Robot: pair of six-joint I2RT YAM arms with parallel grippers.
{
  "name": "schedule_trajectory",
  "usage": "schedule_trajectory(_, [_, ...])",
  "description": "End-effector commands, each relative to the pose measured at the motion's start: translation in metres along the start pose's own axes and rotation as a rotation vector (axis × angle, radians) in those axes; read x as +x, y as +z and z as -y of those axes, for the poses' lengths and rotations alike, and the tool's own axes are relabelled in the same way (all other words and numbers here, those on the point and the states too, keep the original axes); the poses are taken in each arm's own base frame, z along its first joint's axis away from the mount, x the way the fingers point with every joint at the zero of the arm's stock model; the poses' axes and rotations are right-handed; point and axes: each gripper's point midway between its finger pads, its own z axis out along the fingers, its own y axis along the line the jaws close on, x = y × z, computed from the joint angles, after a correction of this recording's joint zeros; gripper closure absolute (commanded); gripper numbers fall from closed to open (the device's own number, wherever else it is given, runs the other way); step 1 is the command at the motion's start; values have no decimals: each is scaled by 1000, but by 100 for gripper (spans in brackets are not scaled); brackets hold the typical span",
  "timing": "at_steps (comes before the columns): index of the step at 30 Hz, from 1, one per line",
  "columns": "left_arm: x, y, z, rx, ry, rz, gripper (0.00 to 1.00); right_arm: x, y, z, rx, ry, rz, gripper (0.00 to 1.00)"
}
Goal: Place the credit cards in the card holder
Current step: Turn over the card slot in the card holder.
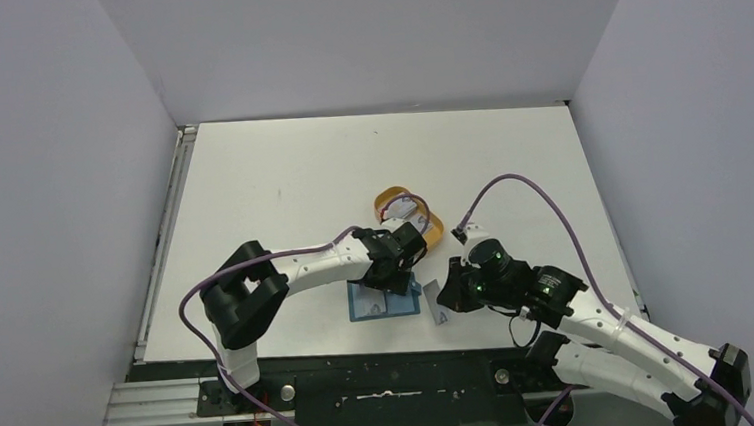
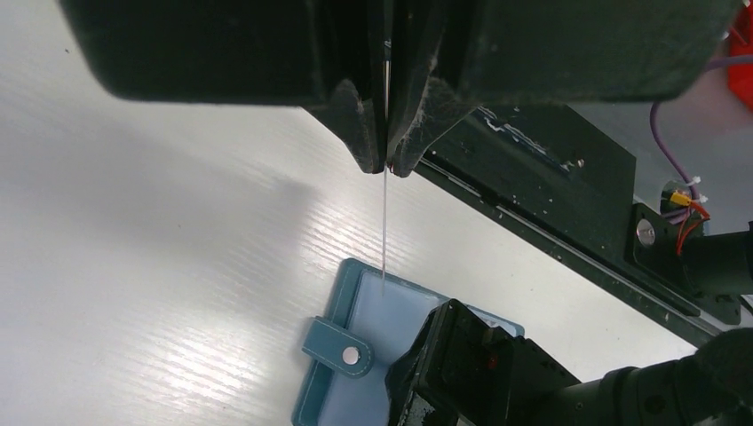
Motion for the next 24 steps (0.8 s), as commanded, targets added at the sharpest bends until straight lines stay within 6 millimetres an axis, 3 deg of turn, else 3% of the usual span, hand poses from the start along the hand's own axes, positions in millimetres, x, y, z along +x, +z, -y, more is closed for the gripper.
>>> schedule_trajectory(1, [6, 2, -6, -14, 20, 0, 27, -5, 9, -18, -76, -8, 9, 100])
schedule_trajectory(6, [9, 1, -6, 1, 24, 0, 37, 2, 20, -25, -107, 9, -39, 100])
schedule_trajectory(13, [12, -2, -13, -1, 36, 3, 41, 10, 38, -27, -111, 51, -88, 100])
schedule_trajectory(24, [17, -4, -22, -3, 50, 11, 51, 5, 61, -21, -77, 102, -91, 100])
